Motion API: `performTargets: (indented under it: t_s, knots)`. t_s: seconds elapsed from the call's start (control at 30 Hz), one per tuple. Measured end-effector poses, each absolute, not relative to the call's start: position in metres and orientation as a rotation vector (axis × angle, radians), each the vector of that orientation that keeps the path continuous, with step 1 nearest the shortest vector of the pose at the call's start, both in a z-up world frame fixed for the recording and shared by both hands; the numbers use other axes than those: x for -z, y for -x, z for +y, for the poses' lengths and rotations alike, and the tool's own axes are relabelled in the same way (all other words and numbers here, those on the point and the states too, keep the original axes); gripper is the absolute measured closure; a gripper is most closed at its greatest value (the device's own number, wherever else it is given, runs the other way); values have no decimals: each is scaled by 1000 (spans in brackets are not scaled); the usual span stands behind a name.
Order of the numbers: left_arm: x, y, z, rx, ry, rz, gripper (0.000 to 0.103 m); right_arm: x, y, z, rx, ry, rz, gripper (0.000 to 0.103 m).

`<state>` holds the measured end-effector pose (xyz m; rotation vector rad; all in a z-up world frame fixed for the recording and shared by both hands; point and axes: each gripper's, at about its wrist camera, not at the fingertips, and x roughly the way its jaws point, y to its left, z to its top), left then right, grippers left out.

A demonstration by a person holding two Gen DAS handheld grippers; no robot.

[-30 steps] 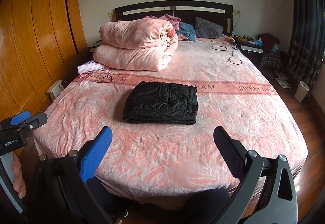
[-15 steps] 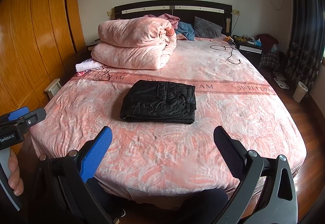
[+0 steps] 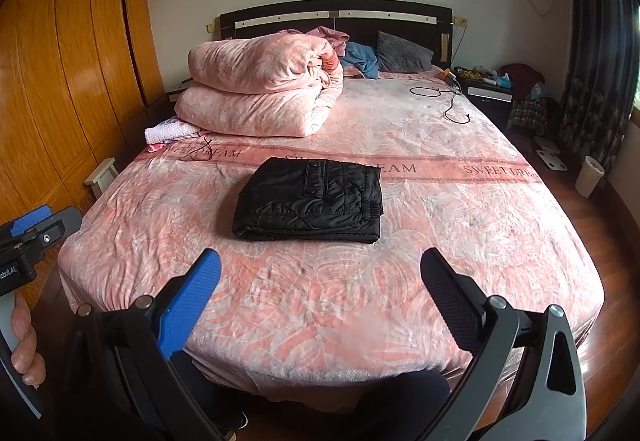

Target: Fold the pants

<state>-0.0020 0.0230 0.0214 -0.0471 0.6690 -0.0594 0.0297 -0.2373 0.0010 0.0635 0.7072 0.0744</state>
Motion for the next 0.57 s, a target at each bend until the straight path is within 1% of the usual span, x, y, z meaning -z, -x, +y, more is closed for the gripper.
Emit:
performTargets:
  t_s: [0.57]
  knots:
    - [-24, 5, 24, 16, 50, 673, 4, -1, -30, -237, -71, -64, 706, 3]
